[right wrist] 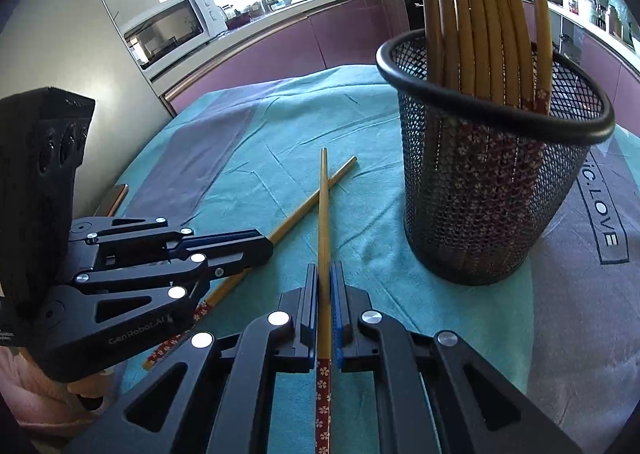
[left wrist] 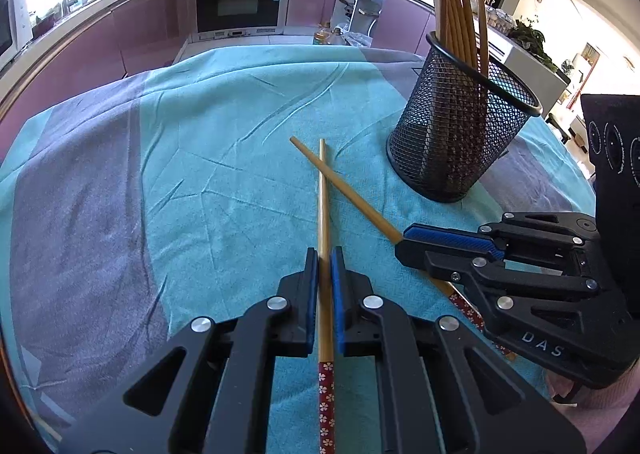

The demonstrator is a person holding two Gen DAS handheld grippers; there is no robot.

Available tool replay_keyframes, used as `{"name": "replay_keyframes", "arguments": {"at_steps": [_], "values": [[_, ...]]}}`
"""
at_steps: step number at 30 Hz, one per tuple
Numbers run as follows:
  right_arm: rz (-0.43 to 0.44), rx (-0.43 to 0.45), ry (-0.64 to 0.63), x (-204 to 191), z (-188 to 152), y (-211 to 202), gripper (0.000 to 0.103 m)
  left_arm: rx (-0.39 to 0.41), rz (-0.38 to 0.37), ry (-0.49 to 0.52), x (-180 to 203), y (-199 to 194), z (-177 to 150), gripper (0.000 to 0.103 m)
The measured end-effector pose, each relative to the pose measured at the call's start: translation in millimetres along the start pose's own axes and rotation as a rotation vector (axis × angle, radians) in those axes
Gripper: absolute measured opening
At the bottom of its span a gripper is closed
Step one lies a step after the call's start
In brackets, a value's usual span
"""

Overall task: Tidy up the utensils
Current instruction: 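Raise both held chopsticks upright beside the mesh cup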

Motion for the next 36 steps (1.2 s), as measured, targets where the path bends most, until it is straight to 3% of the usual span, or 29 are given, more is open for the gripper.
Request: {"name": "replay_keyframes", "arguments": {"at_steps": [21, 36], "values": [[-0.001, 0.015, 0.002, 6, -1, -4, 0.006, 0.006, 0.016, 0.004, 7, 7, 7, 0.008], [0.027, 0.088, 0.001, 6, 0, -34, 0.006, 0.059, -0.010, 0.008, 6, -22, 5, 0.008]]}}
Point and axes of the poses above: each gripper's, at about its wrist camera, not at the fingertips, and y roughly the way its jaws point, x to its right, z to its top, the point moved 1 cm from there along y, roughly the way its jaws point, and after that the axes turned 5 degrees about -z, right-handed, at the moved point
